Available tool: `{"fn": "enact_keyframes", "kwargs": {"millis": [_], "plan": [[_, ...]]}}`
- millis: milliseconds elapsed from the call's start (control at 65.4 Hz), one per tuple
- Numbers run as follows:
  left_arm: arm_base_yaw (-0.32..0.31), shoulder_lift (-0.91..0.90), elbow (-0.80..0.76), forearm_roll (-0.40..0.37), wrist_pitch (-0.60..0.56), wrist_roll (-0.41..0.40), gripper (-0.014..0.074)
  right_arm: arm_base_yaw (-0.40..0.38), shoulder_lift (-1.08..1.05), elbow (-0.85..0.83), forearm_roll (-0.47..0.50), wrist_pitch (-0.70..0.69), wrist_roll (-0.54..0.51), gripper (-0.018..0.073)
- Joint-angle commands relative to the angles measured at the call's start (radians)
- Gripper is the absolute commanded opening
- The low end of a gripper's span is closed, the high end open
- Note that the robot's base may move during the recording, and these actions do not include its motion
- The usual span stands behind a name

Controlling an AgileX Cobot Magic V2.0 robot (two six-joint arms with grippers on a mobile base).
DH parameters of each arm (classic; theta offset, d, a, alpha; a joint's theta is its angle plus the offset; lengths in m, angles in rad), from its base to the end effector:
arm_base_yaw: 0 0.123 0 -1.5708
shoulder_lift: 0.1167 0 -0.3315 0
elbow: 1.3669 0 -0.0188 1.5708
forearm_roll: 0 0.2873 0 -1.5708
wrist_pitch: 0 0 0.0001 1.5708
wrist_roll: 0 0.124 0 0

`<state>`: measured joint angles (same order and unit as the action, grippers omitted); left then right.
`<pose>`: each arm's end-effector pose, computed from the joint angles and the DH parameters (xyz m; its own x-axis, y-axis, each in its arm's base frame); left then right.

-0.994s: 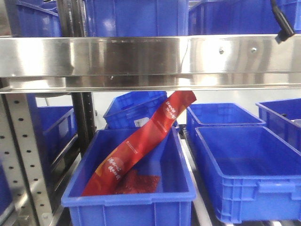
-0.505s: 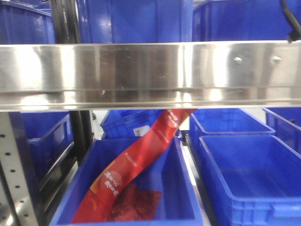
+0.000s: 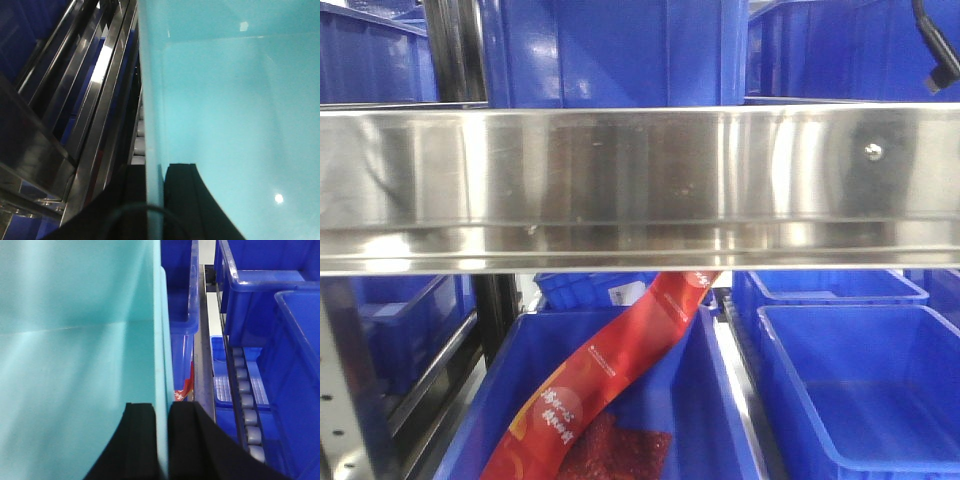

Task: Move two blue bins to right shelf middle
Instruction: 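Extend the held bin forward over the upper shelf rollers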

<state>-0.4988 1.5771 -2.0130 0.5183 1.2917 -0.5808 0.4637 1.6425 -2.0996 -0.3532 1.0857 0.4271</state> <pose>0.3456 -0.1210 0.5391 -0.5778 -0.0981 -0.8103 -0.1421 0.9897 -0.0185 0.3755 0.1453 0.5553 -0.4735 0.0336 -0.8802 -0.0696 0.9947 0.0755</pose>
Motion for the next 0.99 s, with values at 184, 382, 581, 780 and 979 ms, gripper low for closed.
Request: {"fn": "enact_keyframes", "kwargs": {"millis": [184,382,581,780,979], "plan": [[-0.019,-0.007,-0.016,-0.034,-0.087,0.002,-0.0111,0.014,-0.009,-0.014,0.037,-0.133,0.000,-0.0162],[-0.019,-0.007,-0.016,-0.034,-0.087,0.002,-0.0111,0.014,-0.009,-0.014,0.037,-0.133,0.000,-0.0162],[-0.019,-0.007,-0.016,-0.034,-0.087,0.002,-0.0111,0.014,-0.009,-0.014,0.037,-0.136,0.000,-0.0162],[-0.019,-0.007,-0.016,-0.036,-0.072,0.004,-0.0111,0.014,-0.008,-0.014,0.037,-0.056,0.000,-0.0162],[0.046,0.033,-0.016,-0.121,-0.071,0.090,-0.0111,0.014,0.025,-0.014,0.089,0.046,0.001,-0.0162]]}}
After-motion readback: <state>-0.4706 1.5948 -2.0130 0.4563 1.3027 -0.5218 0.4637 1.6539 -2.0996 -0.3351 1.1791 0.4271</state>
